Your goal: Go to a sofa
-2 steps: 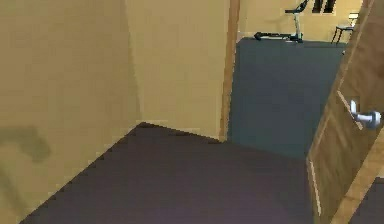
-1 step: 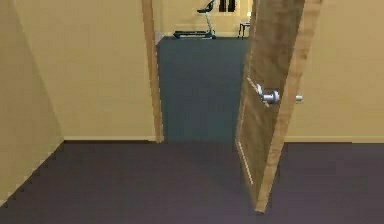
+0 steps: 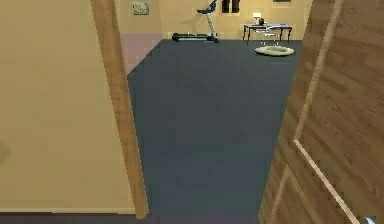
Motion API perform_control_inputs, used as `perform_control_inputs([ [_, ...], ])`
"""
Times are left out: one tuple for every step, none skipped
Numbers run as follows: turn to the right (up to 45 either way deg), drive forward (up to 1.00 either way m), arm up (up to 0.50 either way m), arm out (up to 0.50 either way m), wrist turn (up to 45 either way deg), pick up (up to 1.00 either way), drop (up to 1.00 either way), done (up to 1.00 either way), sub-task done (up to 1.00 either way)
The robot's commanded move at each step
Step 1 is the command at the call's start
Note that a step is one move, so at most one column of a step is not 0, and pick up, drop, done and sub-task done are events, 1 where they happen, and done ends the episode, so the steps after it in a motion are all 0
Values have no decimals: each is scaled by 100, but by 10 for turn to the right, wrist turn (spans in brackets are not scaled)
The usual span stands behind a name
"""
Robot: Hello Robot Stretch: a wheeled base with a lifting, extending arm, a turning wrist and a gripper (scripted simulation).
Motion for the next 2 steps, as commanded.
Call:
perform_control_inputs([
  [60,0,0,0,0,0,0,0,0],
  [0,100,0,0,0,0,0,0,0],
])
